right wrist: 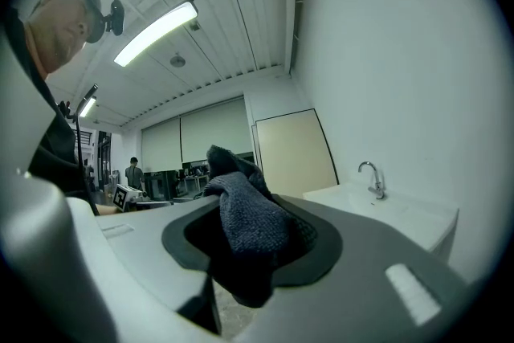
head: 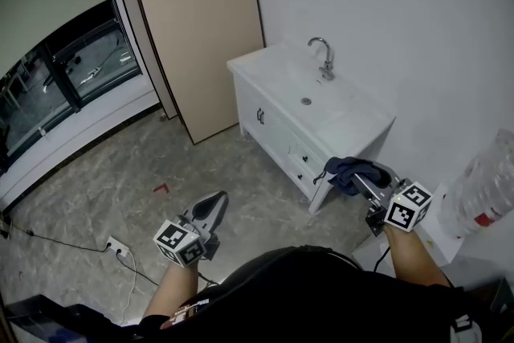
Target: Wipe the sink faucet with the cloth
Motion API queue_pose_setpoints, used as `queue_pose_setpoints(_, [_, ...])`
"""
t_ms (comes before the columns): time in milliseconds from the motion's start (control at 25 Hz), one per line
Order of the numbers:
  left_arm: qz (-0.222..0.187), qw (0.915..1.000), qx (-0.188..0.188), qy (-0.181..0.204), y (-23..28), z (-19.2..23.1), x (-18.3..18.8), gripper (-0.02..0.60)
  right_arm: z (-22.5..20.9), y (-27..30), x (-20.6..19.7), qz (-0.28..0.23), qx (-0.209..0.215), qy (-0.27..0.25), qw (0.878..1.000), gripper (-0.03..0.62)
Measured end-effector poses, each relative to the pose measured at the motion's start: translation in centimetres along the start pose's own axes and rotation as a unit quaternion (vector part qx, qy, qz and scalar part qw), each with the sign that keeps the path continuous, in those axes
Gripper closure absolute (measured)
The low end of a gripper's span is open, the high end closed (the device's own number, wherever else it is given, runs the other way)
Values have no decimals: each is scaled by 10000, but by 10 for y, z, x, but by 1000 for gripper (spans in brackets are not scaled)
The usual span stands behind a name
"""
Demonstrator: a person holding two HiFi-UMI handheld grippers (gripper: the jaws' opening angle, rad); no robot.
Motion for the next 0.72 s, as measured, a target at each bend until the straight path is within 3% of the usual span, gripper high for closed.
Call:
queue_pose_setpoints(200, [-70, 9997, 190, -150, -46, 45, 22, 581, 16, 45, -14, 258, -93, 298, 9992, 457])
queue_pose_setpoints(440, [59, 9988, 446, -187, -79, 105, 15, 581, 5, 86, -46, 503, -481, 890, 9936, 457])
queue_pose_setpoints(600, [177, 9982, 456, -350, -60, 139, 13, 581, -13, 119, -62, 768, -597, 957, 9906, 457])
queue_pose_setpoints(720, [286, 9980, 413, -390, -23, 157, 11, 581, -49, 142, -69, 800, -636, 1003, 9897, 457])
Point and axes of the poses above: the fingertips, and each gripper's own axes: y forward along the fingers, z to its left, x out of its top, the point moved 1 cm from there along -y, backward along the fingers, and after that the axes turned 10 degrees about -y, right-handed, at the moved point
